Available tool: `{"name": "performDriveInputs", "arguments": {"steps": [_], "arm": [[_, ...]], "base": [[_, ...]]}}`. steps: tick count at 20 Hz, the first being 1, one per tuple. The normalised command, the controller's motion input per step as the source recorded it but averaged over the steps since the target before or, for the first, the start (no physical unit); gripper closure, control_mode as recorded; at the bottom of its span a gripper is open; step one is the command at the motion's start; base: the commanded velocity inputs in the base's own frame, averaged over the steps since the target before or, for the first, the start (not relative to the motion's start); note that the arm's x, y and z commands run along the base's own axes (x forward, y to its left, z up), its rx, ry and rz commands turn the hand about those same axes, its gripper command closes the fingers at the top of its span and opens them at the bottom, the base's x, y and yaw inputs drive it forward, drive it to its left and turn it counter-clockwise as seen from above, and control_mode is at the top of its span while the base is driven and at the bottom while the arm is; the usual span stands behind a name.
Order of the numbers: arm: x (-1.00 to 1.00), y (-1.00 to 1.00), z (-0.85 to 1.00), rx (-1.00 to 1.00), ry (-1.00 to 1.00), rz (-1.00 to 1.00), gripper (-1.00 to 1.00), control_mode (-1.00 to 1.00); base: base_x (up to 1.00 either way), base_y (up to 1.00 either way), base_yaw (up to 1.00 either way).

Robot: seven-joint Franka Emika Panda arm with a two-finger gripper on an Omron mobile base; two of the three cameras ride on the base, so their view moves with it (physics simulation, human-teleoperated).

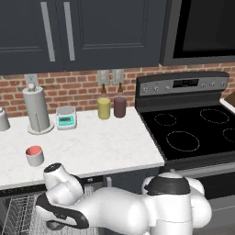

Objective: Pick up the cup and bowl from the counter, place them in the dishwasher, and close the dishwasher door.

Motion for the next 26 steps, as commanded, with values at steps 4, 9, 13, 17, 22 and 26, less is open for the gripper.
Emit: {"name": "performDriveInputs", "arguments": {"steps": [4, 9, 13, 17, 22, 26], "arm": [[0.08, 0.27, -0.53, -0.09, 0.0, -0.01, 1.0, -1.0], [0.0, 0.24, -0.11, -0.07, -0.02, -0.03, 1.0, -1.0], [0.1, 0.06, 0.0, -0.03, -0.08, -0.06, 1.0, -1.0], [0.18, 0.0, -0.07, -0.01, -0.06, -0.08, 1.0, -1.0], [0.16, 0.0, -0.21, 0.0, -0.07, -0.08, 1.0, -1.0], [0.02, 0.0, -0.34, 0.0, -0.07, -0.07, 1.0, -1.0]], "base": [[0.0, 0.0, 0.0], [0.0, 0.0, 0.0], [0.0, 0.0, 0.0], [0.0, 0.0, 0.0], [0.0, 0.0, 0.0], [0.0, 0.0, 0.0]]}}
